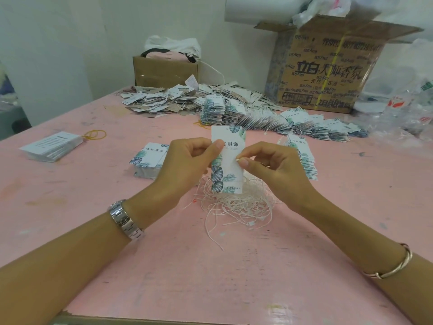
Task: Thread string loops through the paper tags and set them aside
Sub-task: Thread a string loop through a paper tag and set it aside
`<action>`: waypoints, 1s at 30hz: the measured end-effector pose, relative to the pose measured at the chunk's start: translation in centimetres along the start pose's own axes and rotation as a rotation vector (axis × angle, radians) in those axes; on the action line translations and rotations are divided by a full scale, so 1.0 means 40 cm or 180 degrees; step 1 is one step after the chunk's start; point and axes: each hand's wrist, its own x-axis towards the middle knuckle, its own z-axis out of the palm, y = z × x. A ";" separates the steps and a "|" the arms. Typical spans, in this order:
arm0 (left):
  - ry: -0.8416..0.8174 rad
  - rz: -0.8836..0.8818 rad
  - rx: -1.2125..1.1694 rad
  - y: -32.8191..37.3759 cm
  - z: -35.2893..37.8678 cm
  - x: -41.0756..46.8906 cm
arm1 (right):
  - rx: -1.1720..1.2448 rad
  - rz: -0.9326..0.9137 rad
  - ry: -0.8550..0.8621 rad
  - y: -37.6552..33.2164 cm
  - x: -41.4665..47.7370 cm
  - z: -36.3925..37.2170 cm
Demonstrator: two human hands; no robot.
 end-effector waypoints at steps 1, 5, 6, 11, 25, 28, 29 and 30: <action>0.0004 -0.0021 -0.0063 0.001 -0.001 0.000 | -0.0019 0.0001 -0.0027 0.000 0.000 0.000; 0.0019 -0.0048 -0.0202 0.003 -0.003 -0.001 | -0.0025 -0.0015 -0.0071 -0.004 0.000 0.000; 0.0034 -0.0046 -0.0213 0.003 -0.003 -0.001 | -0.0005 -0.0009 -0.0068 -0.006 -0.001 0.001; 0.0106 -0.0068 -0.0262 0.006 -0.002 -0.003 | -0.0030 0.0015 -0.0038 -0.008 -0.004 0.003; 0.0143 -0.0108 -0.0300 0.016 0.000 -0.008 | 0.0381 0.0140 0.0233 -0.014 0.001 0.003; 0.0031 -0.0119 -0.0315 0.016 0.002 -0.012 | 0.0673 0.0299 0.0682 -0.017 0.009 -0.005; -0.0024 -0.0120 -0.0322 0.016 0.003 -0.014 | 0.0689 0.0360 0.0778 -0.019 0.011 -0.008; -0.0085 -0.0126 -0.0337 0.015 0.005 -0.016 | 0.0685 0.0417 0.0833 -0.020 0.013 -0.010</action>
